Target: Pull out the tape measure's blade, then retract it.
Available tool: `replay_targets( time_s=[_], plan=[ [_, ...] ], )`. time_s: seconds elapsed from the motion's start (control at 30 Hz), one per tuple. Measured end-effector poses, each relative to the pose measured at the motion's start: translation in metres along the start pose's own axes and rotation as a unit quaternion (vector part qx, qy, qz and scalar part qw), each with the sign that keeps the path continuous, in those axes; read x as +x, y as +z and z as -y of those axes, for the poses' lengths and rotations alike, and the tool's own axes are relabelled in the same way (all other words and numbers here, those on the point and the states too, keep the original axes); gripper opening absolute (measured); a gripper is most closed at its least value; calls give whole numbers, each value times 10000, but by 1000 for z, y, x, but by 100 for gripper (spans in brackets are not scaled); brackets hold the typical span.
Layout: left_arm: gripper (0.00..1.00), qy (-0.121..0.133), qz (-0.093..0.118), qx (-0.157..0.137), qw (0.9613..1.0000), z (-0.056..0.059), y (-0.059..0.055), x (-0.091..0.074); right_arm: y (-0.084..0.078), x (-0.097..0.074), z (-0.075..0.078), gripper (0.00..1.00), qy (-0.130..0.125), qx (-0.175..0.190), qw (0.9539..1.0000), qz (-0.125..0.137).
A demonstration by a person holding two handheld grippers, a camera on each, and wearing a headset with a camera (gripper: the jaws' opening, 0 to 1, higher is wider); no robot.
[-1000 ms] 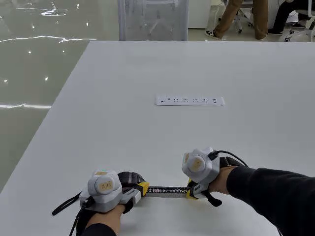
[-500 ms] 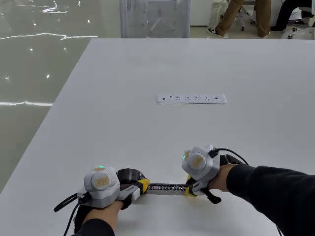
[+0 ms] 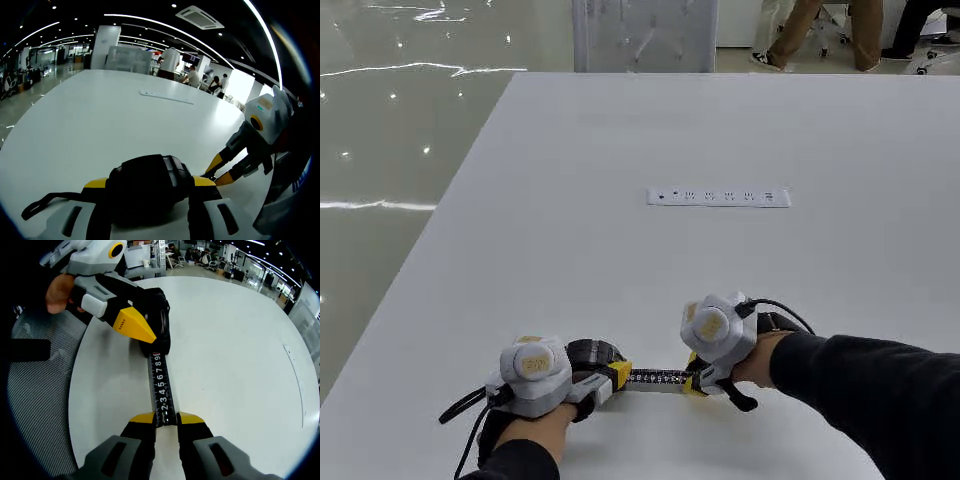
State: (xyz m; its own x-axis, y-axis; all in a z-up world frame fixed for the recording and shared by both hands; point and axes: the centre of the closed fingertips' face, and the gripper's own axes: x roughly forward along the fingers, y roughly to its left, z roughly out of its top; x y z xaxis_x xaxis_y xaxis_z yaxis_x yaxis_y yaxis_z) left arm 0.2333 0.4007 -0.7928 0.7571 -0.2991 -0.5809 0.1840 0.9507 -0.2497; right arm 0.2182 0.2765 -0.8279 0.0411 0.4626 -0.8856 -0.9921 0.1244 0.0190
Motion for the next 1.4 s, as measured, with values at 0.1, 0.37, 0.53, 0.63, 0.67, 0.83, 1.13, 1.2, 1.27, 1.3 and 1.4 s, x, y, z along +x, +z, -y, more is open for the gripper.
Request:
replay_targets(
  time_s=[0.1, 0.37, 0.53, 0.63, 0.67, 0.83, 1.13, 1.2, 1.27, 1.3, 1.4],
  plan=[
    [57, -10, -19, 5, 10000, 0, 0, 0, 3, 1, -1, 13, 3, 30, 10000, 58],
    [57, -13, -17, 19, 10000, 0, 0, 1, 11, 5, -3, 13, 8, 23, 9993, 374],
    [57, -3, -19, 26, 10000, 1, 0, 1, 12, 6, -3, 13, -6, -97, 9991, 404],
    [57, 0, -16, 26, 10000, 1, 0, 1, 10, 4, -3, 13, 2, -73, 9991, 413],
    [57, 2, -13, 28, 10000, 1, 0, 1, 9, 3, -3, 13, 1, -82, 9991, 423],
    [57, 0, -5, 16, 10000, 0, 0, 1, 11, 4, -3, 13, -16, -89, 9990, 441],
    [57, -6, -17, 14, 10000, 1, 0, 0, 23, 12, -3, 12, 8, -3, 9986, 529],
    [57, -6, -11, 9, 10000, 0, 0, 0, 28, 13, -4, 12, -19, 45, 9984, 567],
    [57, -5, -13, 2, 10000, 0, 0, 0, 31, 16, -5, 12, -40, 51, 9980, 621],
    [57, -5, -13, -1, 10000, 1, 0, 0, 33, 16, -5, 12, -55, -8, 9978, 659],
    [57, -12, -16, 0, 10000, 1, 0, 0, 35, 17, -6, 12, -44, -13, 9977, 682]
  ],
)
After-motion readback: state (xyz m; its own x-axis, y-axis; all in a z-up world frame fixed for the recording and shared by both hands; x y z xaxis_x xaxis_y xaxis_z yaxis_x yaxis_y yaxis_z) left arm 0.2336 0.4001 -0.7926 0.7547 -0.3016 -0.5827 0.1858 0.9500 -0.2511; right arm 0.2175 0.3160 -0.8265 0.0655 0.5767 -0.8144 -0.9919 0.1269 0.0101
